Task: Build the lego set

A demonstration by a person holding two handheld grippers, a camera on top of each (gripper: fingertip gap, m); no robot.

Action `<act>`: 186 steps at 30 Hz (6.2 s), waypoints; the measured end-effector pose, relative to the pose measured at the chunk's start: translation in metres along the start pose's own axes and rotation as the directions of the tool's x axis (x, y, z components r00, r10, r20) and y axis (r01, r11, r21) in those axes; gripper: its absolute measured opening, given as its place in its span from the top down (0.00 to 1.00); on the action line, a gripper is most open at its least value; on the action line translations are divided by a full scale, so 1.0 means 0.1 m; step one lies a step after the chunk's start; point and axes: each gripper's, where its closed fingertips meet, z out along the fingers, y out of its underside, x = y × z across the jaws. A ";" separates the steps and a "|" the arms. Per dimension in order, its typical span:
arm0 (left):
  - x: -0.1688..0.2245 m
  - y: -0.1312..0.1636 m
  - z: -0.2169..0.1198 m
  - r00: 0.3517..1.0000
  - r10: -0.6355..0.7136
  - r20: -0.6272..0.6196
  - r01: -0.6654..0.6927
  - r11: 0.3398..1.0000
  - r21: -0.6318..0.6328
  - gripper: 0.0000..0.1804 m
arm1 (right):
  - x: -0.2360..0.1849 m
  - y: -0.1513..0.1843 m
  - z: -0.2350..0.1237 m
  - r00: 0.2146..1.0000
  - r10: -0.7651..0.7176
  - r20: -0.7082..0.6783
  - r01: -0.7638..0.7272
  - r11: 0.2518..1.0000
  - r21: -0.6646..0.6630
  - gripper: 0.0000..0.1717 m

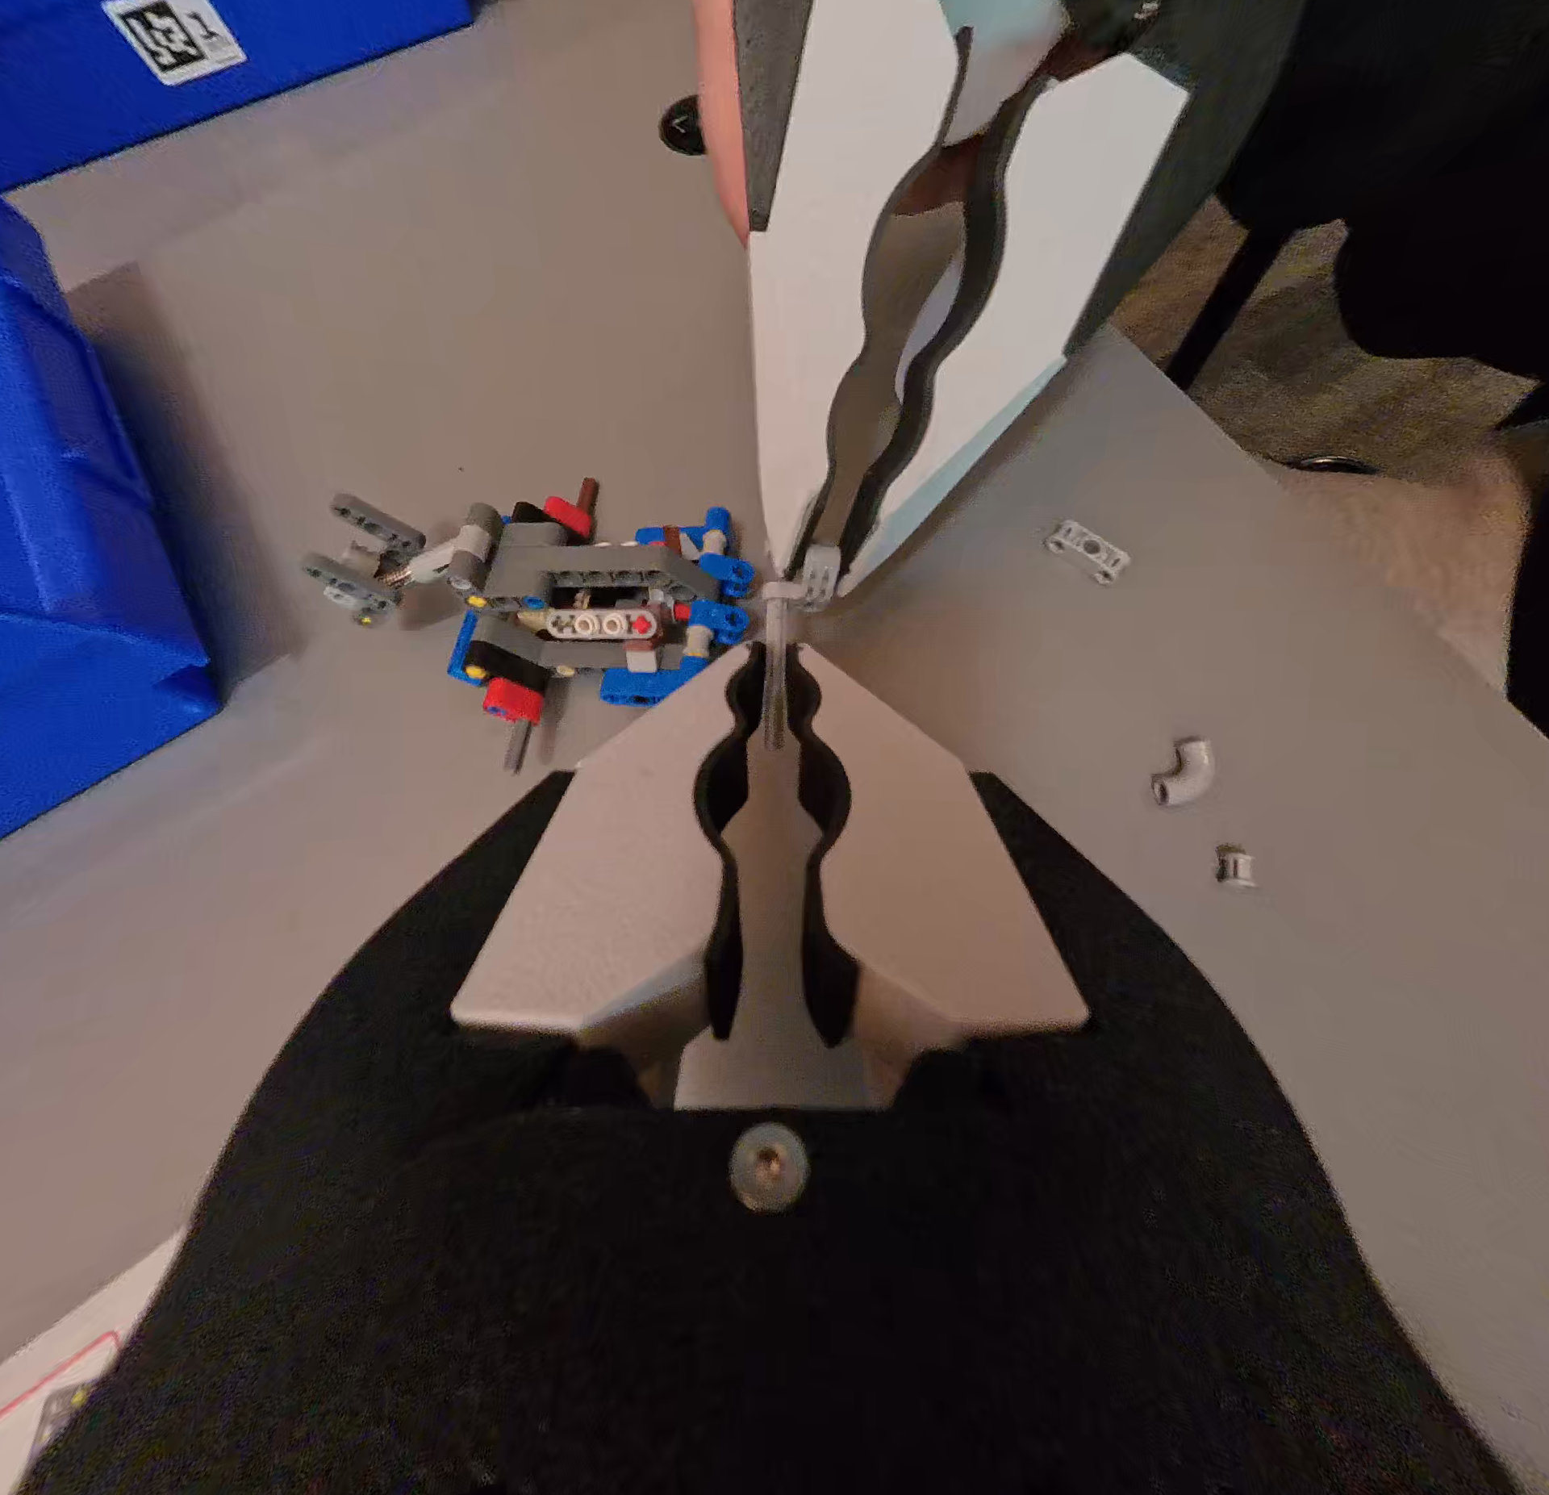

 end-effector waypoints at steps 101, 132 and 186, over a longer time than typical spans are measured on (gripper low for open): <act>-0.42 0.09 0.13 0.975 -0.129 -0.180 0.113 0.989 -0.100 0.99 | 0.41 0.21 0.14 0.936 0.352 -0.013 -0.347 0.928 0.138 0.97; -0.62 0.05 0.14 0.999 0.030 -0.031 -0.031 0.998 -0.050 1.00 | 0.62 0.29 0.15 0.927 0.356 -0.117 -0.340 0.930 0.138 0.92; -0.82 0.01 0.19 1.000 0.000 0.009 0.000 1.000 -0.001 0.93 | 0.76 0.39 0.21 0.956 0.248 -0.155 -0.236 0.968 0.091 0.96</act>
